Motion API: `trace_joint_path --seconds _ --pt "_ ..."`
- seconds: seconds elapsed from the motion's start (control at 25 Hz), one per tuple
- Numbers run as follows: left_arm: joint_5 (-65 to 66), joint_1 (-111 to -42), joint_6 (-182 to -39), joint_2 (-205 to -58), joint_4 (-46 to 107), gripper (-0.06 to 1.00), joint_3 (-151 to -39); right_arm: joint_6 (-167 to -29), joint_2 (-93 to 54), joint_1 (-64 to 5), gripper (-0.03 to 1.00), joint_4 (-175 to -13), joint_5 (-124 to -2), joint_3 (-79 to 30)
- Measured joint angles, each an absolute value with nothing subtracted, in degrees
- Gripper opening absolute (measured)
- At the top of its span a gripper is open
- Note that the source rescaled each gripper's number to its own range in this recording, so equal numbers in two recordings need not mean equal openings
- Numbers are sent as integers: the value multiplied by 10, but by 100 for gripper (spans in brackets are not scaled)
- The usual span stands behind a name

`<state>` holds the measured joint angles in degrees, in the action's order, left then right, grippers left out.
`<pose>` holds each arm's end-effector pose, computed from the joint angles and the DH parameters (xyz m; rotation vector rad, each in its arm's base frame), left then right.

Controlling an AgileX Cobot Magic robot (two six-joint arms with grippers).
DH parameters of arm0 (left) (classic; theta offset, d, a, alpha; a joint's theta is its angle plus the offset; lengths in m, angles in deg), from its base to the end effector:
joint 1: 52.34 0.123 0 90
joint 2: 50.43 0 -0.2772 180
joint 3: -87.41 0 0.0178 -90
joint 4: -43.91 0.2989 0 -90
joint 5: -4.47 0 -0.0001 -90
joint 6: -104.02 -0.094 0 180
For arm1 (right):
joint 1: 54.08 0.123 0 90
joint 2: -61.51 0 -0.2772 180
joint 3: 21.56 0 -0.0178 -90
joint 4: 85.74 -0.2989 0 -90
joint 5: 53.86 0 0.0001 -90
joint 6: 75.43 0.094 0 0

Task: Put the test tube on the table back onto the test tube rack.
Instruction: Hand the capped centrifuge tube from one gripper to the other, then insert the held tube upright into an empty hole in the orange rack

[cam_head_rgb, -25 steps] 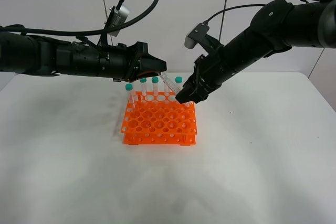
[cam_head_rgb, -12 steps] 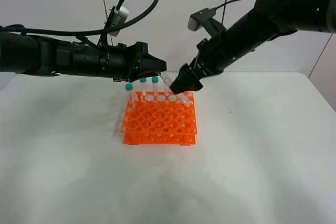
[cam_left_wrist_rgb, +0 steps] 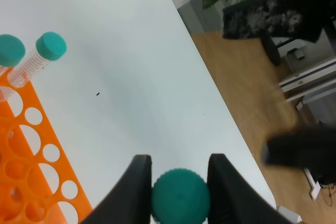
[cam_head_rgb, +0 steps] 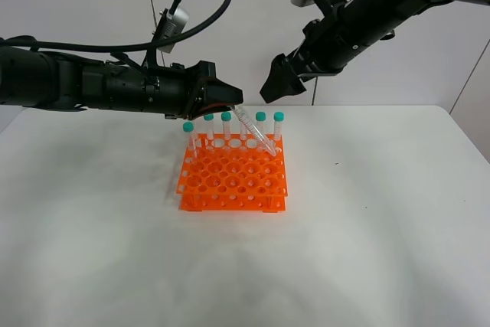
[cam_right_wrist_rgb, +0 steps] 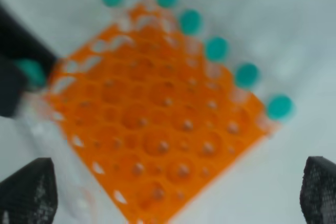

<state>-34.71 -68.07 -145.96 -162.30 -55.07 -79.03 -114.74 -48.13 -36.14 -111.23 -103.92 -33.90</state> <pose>0.3901 -0.1709 0.1868 0.1486 2.1584 -1.1878 0.4123 0.1661 0.2915 -0.9811 2.2857 0.3910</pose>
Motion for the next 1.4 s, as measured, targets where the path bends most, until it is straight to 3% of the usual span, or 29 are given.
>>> trace_joint_path --seconds 0.52,0.88,1.4 --pt "-346 -681 -1459 -1623 -551 0 -790 -754 -490 -455 100 -828 -1145 -339" --pt "-345 -681 -1459 -1623 -551 0 -790 -748 -495 -522 100 -820 -1206 -339" --pt "-345 -681 -1459 -1623 -551 0 -790 -771 -417 -524 100 -824 -1233 -295"
